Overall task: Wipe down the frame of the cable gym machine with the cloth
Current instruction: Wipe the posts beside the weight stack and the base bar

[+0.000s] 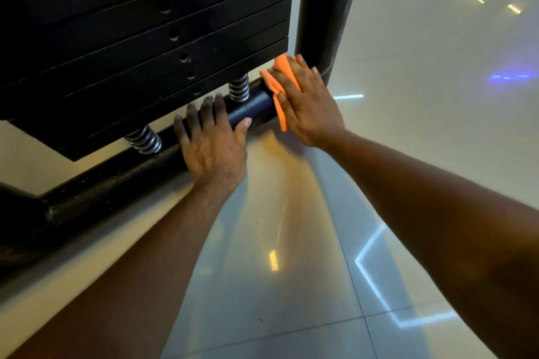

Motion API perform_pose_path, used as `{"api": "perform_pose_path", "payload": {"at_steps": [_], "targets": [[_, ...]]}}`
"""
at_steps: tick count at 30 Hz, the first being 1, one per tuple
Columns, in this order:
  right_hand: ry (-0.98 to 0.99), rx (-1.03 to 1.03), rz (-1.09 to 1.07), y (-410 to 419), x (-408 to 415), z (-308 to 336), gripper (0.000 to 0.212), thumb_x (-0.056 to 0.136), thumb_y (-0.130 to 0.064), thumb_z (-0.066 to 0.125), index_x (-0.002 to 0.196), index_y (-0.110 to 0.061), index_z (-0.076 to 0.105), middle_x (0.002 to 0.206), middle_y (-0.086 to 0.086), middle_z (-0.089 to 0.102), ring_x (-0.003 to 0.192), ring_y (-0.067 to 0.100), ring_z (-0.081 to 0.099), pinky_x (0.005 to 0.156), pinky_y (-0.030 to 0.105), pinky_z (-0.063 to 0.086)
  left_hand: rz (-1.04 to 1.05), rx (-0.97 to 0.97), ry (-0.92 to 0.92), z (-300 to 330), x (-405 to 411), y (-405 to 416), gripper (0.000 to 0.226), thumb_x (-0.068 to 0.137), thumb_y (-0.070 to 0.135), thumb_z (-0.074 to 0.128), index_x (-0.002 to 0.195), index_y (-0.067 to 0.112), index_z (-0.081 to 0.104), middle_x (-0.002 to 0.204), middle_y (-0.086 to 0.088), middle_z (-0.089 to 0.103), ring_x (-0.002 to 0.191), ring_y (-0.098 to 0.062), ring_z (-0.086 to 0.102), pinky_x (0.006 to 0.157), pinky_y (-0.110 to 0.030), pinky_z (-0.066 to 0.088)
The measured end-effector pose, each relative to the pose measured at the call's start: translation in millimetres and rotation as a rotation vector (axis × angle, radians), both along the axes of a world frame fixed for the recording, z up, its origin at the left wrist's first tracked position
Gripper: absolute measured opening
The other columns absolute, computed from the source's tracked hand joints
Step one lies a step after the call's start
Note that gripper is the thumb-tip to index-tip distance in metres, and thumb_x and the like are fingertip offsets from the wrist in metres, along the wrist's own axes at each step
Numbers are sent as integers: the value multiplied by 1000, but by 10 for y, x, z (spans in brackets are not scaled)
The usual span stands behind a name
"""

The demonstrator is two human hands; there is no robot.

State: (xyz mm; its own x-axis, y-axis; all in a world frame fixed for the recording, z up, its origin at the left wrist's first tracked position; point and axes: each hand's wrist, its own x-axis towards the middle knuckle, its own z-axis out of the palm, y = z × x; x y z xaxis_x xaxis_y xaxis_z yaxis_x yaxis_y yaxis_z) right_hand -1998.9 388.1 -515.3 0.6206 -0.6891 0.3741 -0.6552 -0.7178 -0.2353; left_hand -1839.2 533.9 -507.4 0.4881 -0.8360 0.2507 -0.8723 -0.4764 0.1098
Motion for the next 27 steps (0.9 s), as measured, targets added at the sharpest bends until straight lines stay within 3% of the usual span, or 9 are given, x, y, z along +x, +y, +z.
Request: {"api": "perform_pose_path", "payload": {"at_steps": [3, 6, 10, 13, 17, 20, 22, 25, 27], "targets": [[-84, -5, -40, 320, 178, -65, 55, 120, -38, 34, 173, -32, 23, 183, 5, 10, 169, 30, -1, 137, 51, 5, -15, -31, 6, -14, 23, 18, 70, 110, 60, 37, 164, 16, 36, 165, -11, 45, 156, -37, 34, 126, -61, 19], [45, -87, 63, 257, 50, -96, 60, 118, -42, 35, 174, -30, 18, 183, 3, 8, 169, 29, -3, 137, 49, 6, -19, -27, 11, -13, 36, 24, 67, 111, 57, 35, 163, 16, 36, 164, -11, 46, 156, -36, 34, 126, -60, 20], [190, -174, -39, -152, -193, 108, 68, 110, -49, 45, 172, -29, 25, 177, 9, 28, 163, 35, 26, 129, 49, 23, -54, -26, 64, 24, 77, 37, 61, 114, 48, 33, 166, 16, 32, 168, -10, 41, 159, -33, 28, 129, -56, 15], [91, -130, -74, 176, 3, 61, 64, 114, -44, 40, 174, -28, 21, 181, 7, 18, 167, 33, 16, 134, 48, 16, -64, -35, 90, 48, 75, 46, 59, 114, 44, 35, 165, 15, 34, 167, -11, 43, 159, -33, 30, 129, -55, 17], [108, -143, 104, 358, 43, -92, 61, 119, -42, 37, 175, -27, 16, 183, 3, 8, 169, 28, 0, 135, 38, -6, -65, -26, 108, 44, 88, 52, 58, 114, 40, 35, 166, 16, 33, 168, -8, 41, 159, -32, 28, 129, -54, 16], [192, -137, 2, 26, -98, 30, 61, 119, -51, 29, 175, -33, 13, 182, 7, 11, 169, 30, 3, 137, 50, 3, -92, -11, 160, 79, 144, 41, 57, 114, 38, 34, 168, 18, 29, 170, -6, 37, 160, -30, 26, 129, -52, 14], [168, -103, -78, 8, -106, 71, 61, 118, -50, 29, 174, -33, 12, 183, 8, 10, 169, 30, 5, 137, 50, 6, -116, -2, 184, 112, 183, 60, 57, 115, 38, 34, 169, 19, 27, 171, -6, 36, 160, -30, 26, 130, -51, 14], [67, -164, -43, 446, 170, -28, 64, 117, -39, 38, 174, -18, 20, 181, 16, 14, 168, 38, 5, 137, 51, 9, -125, 2, 232, 167, 199, 68, 57, 115, 35, 36, 169, 20, 27, 172, -3, 35, 160, -28, 27, 129, -49, 14], [70, -106, -28, 757, 317, -172, 66, 119, -44, 32, 175, -14, 12, 182, 14, 3, 169, 35, -5, 137, 50, 5, -136, 20, 263, 209, 245, 58, 56, 114, 30, 37, 169, 20, 29, 172, -3, 35, 160, -27, 28, 129, -48, 16]]}}
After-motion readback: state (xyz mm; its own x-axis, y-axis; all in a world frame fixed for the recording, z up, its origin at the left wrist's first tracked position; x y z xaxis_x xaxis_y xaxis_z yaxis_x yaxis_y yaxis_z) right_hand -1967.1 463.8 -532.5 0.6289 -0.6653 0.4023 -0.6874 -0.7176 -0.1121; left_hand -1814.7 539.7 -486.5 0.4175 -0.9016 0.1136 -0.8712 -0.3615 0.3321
